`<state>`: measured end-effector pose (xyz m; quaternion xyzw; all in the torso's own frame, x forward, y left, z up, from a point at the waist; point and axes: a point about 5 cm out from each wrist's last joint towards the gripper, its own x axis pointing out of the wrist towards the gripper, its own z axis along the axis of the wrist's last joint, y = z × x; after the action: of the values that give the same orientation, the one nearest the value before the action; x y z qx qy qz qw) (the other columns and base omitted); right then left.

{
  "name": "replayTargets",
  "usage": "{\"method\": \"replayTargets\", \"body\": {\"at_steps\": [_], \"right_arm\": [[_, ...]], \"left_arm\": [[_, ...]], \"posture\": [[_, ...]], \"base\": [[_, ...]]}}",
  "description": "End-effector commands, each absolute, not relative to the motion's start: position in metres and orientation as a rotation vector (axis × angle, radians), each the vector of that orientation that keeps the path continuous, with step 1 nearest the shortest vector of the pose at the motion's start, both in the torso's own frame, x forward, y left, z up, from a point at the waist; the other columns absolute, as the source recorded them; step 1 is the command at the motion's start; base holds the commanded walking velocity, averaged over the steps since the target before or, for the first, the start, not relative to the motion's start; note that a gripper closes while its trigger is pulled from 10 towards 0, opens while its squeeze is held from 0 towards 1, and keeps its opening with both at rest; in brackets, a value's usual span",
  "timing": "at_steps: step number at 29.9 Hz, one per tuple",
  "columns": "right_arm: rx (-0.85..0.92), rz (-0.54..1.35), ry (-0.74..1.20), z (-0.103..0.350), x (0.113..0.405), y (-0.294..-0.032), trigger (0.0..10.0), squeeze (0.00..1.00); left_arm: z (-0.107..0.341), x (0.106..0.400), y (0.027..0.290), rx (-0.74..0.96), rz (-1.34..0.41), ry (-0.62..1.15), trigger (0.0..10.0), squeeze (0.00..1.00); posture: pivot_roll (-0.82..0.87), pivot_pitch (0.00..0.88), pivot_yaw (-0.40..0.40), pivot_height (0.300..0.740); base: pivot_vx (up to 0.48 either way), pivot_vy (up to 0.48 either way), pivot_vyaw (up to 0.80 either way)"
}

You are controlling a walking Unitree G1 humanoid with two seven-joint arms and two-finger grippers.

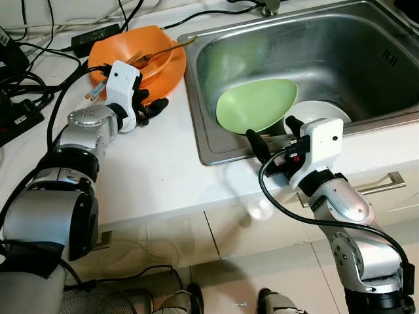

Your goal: Kitchen organization

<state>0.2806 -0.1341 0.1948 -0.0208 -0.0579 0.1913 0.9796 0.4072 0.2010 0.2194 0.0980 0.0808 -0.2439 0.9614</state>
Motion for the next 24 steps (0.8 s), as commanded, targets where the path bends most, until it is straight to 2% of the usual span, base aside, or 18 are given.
{"method": "replayTargets", "body": {"at_steps": [1,14,24], "right_arm": [[-0.02,0.371,0.048,0.163,0.281,-0.137,10.0,0.0],[-0.015,0.371,0.039,0.163,0.287,-0.135,10.0,0.0],[-0.009,0.381,0.041,0.16,0.289,-0.134,10.0,0.0]], "left_arm": [[0.187,0.398,0.205,0.201,-0.547,0.319,10.0,0.0],[0.195,0.392,0.2,0.195,-0.737,0.331,10.0,0.0],[0.183,0.38,0.204,0.197,-0.806,0.358,10.0,0.0]], "posture": [[-0.17,0.233,0.172,0.74],[-0.14,0.209,0.171,0.74],[-0.11,0.19,0.171,0.74]], "base": [[0.0,0.0,0.0],[0.0,0.0,0.0],[0.0,0.0,0.0]]}}
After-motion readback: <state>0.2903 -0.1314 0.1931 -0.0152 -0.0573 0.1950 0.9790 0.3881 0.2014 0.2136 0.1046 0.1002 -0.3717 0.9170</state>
